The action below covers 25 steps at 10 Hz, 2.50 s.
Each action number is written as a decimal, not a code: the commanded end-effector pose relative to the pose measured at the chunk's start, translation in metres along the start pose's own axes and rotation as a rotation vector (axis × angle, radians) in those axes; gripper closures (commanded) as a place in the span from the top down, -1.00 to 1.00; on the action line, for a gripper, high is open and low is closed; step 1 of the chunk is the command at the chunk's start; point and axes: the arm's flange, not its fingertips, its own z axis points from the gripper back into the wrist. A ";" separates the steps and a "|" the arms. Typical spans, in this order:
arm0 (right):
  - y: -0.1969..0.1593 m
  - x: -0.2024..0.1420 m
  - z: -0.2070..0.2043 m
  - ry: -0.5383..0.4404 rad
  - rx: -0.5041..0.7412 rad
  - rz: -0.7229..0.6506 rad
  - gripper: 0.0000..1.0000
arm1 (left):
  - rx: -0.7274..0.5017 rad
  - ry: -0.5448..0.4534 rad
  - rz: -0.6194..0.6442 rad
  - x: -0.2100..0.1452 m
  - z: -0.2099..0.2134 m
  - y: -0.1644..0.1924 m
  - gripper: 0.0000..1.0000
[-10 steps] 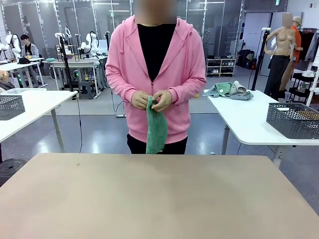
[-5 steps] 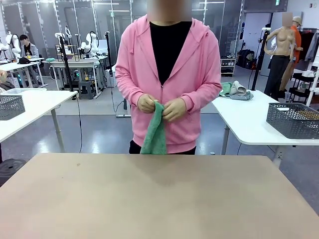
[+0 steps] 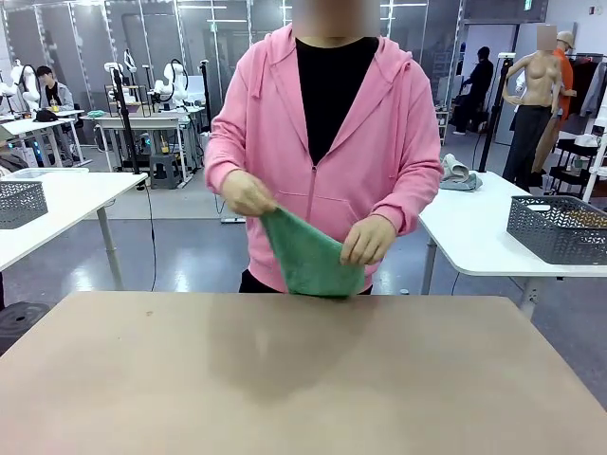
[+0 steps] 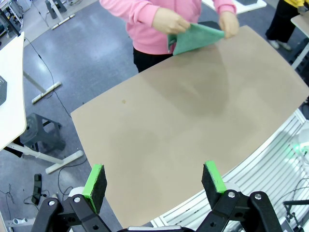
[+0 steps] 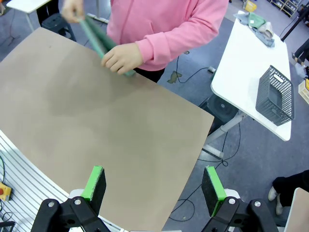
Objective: Fold the towels and place them in the basket.
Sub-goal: When a person lays out a Towel with hook on the table, fold it in half twice.
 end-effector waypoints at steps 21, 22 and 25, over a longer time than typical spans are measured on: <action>0.000 0.001 0.001 -0.009 0.008 0.004 1.00 | -0.003 -0.002 -0.005 0.002 0.001 -0.002 1.00; 0.000 0.001 0.001 -0.009 0.008 0.004 1.00 | -0.003 -0.002 -0.005 0.002 0.001 -0.002 1.00; 0.000 0.001 0.001 -0.009 0.008 0.004 1.00 | -0.003 -0.002 -0.005 0.002 0.001 -0.002 1.00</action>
